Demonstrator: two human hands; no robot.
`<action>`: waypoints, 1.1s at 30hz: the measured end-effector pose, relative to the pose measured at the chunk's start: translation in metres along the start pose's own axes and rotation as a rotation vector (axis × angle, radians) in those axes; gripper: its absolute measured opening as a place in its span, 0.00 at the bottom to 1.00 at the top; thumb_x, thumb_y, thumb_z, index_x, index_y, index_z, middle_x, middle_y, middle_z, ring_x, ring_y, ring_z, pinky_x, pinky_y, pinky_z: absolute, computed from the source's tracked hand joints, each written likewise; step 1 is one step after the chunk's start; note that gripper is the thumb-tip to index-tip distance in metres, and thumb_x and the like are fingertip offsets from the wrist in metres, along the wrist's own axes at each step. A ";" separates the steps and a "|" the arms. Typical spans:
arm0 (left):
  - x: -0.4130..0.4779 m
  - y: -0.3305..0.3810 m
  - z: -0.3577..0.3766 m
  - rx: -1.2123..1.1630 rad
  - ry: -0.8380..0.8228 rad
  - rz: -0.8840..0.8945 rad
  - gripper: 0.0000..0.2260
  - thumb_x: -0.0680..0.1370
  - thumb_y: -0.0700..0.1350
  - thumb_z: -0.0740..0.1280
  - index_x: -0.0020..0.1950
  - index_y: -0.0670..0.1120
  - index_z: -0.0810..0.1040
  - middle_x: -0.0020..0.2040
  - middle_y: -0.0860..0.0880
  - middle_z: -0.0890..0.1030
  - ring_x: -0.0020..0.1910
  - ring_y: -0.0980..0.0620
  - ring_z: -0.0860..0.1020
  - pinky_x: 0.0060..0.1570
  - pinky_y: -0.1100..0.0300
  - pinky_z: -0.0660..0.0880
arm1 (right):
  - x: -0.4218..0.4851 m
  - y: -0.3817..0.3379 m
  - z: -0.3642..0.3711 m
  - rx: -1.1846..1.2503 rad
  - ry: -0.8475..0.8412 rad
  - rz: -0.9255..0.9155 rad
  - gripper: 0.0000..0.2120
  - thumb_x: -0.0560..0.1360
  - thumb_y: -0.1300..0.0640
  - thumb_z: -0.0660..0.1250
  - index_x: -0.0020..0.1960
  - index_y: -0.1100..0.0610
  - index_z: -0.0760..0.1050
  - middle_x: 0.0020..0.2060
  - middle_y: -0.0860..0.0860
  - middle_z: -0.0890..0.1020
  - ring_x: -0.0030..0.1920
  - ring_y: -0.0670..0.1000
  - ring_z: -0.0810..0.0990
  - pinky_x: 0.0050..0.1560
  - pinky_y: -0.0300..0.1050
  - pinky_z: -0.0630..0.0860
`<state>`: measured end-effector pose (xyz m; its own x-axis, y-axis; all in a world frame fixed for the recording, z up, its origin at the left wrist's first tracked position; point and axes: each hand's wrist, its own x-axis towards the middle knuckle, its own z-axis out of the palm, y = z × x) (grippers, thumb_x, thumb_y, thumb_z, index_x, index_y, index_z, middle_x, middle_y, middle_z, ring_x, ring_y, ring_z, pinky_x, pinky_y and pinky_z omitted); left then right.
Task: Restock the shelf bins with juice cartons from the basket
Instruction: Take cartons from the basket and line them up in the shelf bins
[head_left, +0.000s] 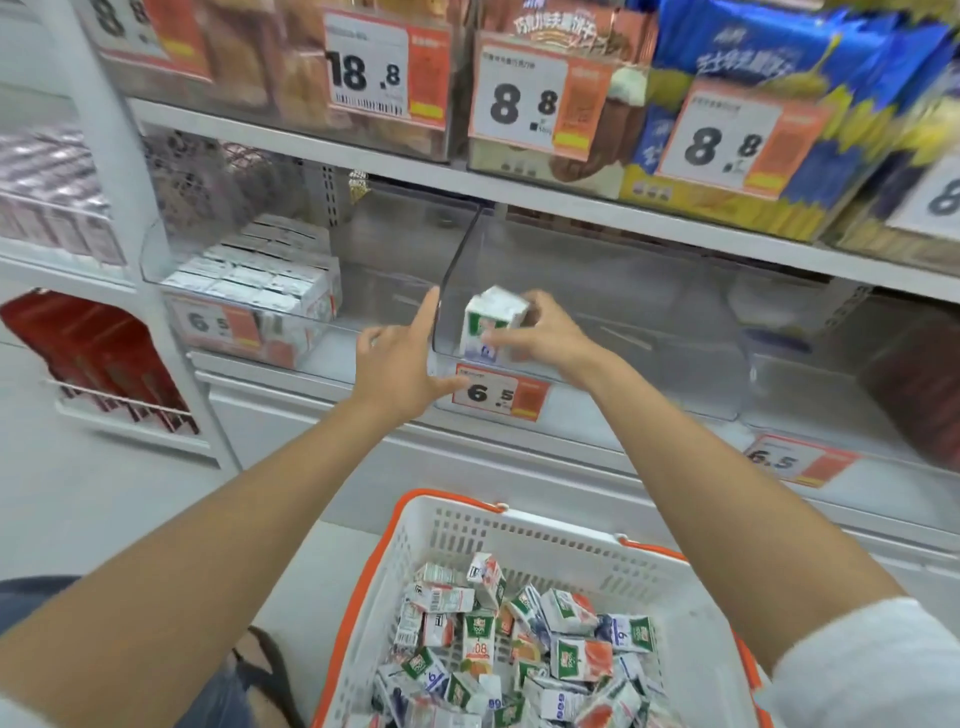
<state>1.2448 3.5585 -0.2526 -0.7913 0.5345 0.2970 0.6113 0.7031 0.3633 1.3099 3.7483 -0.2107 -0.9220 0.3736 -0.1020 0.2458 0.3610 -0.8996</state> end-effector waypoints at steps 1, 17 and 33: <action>0.000 -0.002 0.003 -0.003 0.048 0.003 0.50 0.67 0.69 0.70 0.79 0.53 0.46 0.40 0.51 0.77 0.53 0.47 0.77 0.58 0.52 0.64 | 0.003 0.002 0.002 -0.036 -0.153 0.075 0.28 0.69 0.48 0.76 0.63 0.55 0.69 0.56 0.48 0.78 0.55 0.48 0.78 0.47 0.41 0.75; -0.004 -0.001 0.010 -0.026 0.085 0.019 0.48 0.69 0.63 0.72 0.79 0.51 0.47 0.62 0.49 0.77 0.64 0.46 0.71 0.66 0.51 0.59 | 0.011 -0.002 0.014 -0.221 -0.260 0.057 0.31 0.79 0.55 0.65 0.78 0.48 0.55 0.75 0.50 0.63 0.72 0.54 0.67 0.72 0.50 0.64; -0.167 0.024 0.137 -0.422 -0.447 -0.133 0.15 0.74 0.38 0.68 0.60 0.47 0.74 0.50 0.50 0.75 0.40 0.52 0.73 0.42 0.58 0.70 | -0.178 0.273 -0.002 -0.404 -0.213 0.355 0.20 0.74 0.61 0.71 0.66 0.59 0.73 0.53 0.52 0.78 0.51 0.52 0.79 0.57 0.50 0.77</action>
<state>1.3891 3.5502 -0.4143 -0.7350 0.6635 -0.1399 0.3879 0.5805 0.7159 1.5417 3.7816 -0.4371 -0.7916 0.3661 -0.4893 0.6075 0.5581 -0.5652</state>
